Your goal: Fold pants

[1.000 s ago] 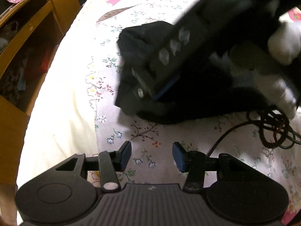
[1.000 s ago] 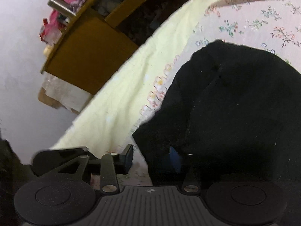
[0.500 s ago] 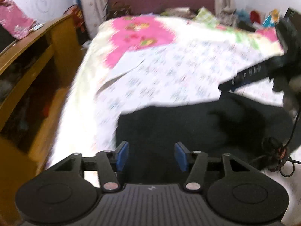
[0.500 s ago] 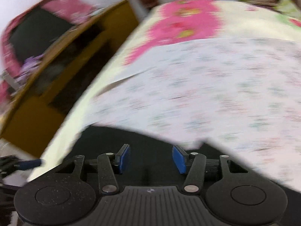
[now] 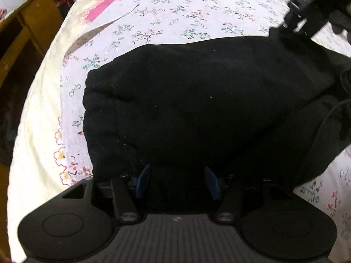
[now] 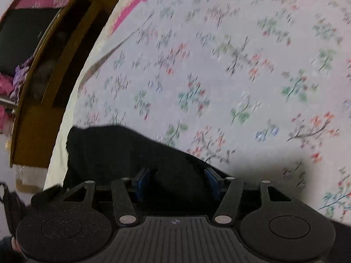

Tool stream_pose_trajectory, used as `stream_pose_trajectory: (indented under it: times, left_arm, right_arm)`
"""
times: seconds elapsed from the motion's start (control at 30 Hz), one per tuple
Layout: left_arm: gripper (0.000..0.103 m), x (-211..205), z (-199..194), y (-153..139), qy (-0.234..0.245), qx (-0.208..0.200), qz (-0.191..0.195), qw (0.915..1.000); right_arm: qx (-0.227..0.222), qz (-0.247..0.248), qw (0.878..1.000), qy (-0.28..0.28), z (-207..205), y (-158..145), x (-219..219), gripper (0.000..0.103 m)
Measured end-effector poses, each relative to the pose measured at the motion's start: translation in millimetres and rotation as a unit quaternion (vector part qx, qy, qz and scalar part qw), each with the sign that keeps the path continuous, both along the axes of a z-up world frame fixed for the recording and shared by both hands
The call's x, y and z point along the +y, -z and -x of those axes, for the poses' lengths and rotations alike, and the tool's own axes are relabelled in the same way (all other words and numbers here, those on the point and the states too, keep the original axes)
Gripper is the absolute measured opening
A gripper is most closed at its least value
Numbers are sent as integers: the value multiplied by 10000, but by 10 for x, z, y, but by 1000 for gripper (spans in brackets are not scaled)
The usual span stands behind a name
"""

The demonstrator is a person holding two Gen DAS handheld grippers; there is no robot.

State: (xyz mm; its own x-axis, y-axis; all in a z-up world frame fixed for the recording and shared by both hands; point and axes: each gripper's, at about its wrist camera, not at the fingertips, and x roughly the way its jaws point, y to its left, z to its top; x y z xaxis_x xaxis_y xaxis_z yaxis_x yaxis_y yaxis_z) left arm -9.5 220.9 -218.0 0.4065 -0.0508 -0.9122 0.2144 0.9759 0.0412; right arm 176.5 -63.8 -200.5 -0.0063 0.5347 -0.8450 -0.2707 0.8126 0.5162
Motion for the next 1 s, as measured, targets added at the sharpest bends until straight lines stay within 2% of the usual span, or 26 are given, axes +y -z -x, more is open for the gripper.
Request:
stream_pose_trajectory:
  times: [0.1,0.27,0.4,0.53,0.67,0.8,0.83,0.9,0.97,1.0]
  left_arm:
    - [65,22,-27,-5,6,25,0,10000]
    - [65,44,-103,18,16,50,5,10000]
    - [66,25,-99,-8,74,61,-19,10000]
    - [66,9,-86,-9,88,40,-11,10000]
    - [67,-6,-81,-6,117,27,-37,9999]
    - [67,-4,-80,2,128,23,-29,9999]
    - [67,-7,-81,3,131,24,-35,9999]
    - [67,-13,-78,-3,141,23,-44,9999]
    - [67,-18,-81,-8,150,27,-48,9999]
    - [67,-22,-82,-12,161,27,-53,9999]
  right_arm:
    - [244,-47,9997,-9,-59,12,-5,45]
    - [62,-116,9998,-126,29,-195,-27,45]
    - [315,-115,9994,-15,-23,-115,-37,42]
    - [299,-255,9989,-270,73,-278,6,43]
    - [828,-399,9951,-353,152,-160,5,53]
    - [849,-550,9949,52,140,-34,-17,54]
    - [790,-724,9939,274,109,-19,-44,52]
    - [753,-1103,9882,756,1,27,-118,39]
    - [629,-1575,9759,1374,-175,73,-200,21]
    - [564,-1777,9686,1644,-267,84,-232,19]
